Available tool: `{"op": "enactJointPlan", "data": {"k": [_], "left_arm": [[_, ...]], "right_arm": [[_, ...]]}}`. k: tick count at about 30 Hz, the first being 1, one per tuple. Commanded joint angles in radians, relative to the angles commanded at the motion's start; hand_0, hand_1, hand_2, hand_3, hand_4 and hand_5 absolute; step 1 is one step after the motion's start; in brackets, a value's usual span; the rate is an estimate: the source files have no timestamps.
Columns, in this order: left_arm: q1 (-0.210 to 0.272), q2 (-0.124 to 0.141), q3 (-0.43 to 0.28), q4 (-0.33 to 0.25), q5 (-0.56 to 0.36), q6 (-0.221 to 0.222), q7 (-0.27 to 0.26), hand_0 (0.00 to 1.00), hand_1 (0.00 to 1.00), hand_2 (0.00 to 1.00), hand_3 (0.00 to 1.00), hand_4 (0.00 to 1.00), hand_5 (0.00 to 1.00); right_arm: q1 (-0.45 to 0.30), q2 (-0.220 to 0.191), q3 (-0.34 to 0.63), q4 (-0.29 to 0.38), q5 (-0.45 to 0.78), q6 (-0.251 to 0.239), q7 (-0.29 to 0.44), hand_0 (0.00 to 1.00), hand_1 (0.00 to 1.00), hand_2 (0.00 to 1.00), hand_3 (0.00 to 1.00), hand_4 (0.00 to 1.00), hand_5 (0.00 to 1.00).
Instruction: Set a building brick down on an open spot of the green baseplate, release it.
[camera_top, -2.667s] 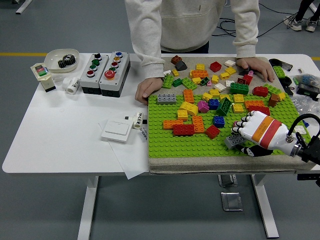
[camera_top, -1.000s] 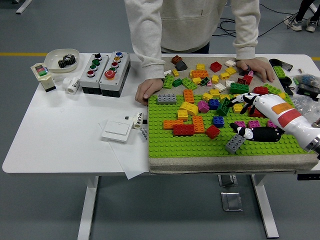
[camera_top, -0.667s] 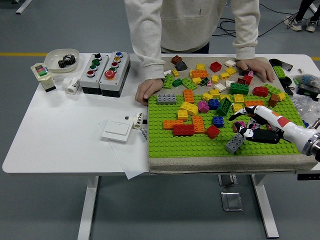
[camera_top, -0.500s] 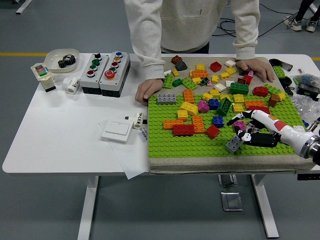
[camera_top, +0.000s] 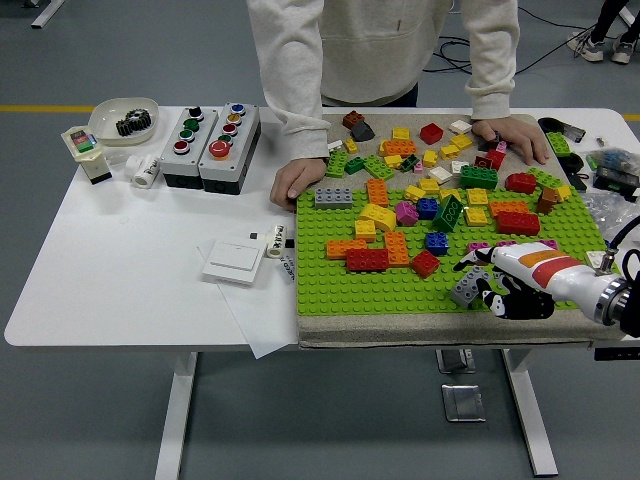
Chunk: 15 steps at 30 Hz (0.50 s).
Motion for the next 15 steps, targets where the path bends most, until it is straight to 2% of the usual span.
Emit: {"op": "enactJointPlan", "data": {"k": [3, 4, 11, 15], "left_arm": [[0.0, 0.0, 0.001, 0.0, -0.001, 0.0, 0.0, 0.606, 0.681, 0.64, 0.545, 0.558, 0.596], [0.0, 0.0, 0.001, 0.0, -0.002, 0.0, 0.0, 0.606, 0.68, 0.641, 0.546, 0.558, 0.597], [0.0, 0.0, 0.0, 0.0, -0.002, 0.0, 0.0, 0.606, 0.68, 0.64, 0.546, 0.558, 0.597], [0.0, 0.0, 0.0, -0.001, -0.001, 0.0, 0.001, 0.606, 0.68, 0.64, 0.546, 0.558, 0.597]], "right_arm": [[0.014, 0.007, -0.016, -0.012, -0.094, 0.01, 0.001, 0.002, 0.002, 0.064, 0.772, 0.225, 0.126], [0.017, 0.009, -0.02, -0.014, -0.107, 0.01, 0.002, 0.002, 0.002, 0.059, 0.799, 0.227, 0.084], [0.044, 0.034, -0.052, -0.035, -0.146, -0.005, 0.004, 0.002, 0.002, 0.058, 0.804, 0.229, 0.107], [0.06, 0.061, -0.065, -0.043, -0.155, -0.009, -0.002, 0.002, 0.002, 0.058, 0.804, 0.229, 0.107]]}}
